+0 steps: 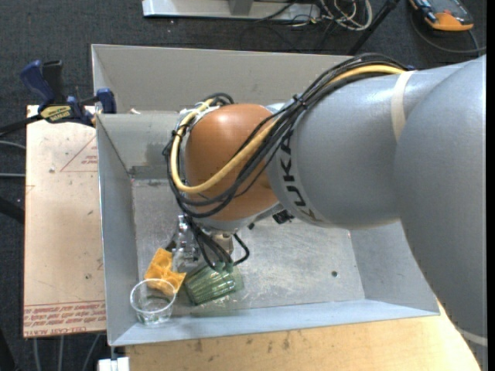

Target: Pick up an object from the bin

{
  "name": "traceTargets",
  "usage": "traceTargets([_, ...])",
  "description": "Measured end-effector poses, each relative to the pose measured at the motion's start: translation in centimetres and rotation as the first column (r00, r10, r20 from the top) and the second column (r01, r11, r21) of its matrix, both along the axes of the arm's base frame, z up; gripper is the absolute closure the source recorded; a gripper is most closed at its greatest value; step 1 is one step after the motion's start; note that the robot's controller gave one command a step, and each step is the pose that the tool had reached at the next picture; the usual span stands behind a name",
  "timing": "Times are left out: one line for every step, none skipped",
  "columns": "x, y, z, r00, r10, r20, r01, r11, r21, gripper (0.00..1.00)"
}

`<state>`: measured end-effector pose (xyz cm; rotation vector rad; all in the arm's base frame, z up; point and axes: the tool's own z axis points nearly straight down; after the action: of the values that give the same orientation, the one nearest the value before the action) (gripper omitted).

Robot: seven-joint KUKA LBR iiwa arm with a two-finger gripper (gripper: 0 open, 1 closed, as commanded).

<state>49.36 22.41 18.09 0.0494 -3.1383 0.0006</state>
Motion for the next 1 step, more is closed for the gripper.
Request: traceTargets([0.23, -0.1, 3.93, 1.0, 0.005, 0.008, -0.005, 1.0, 0.003, 1.0])
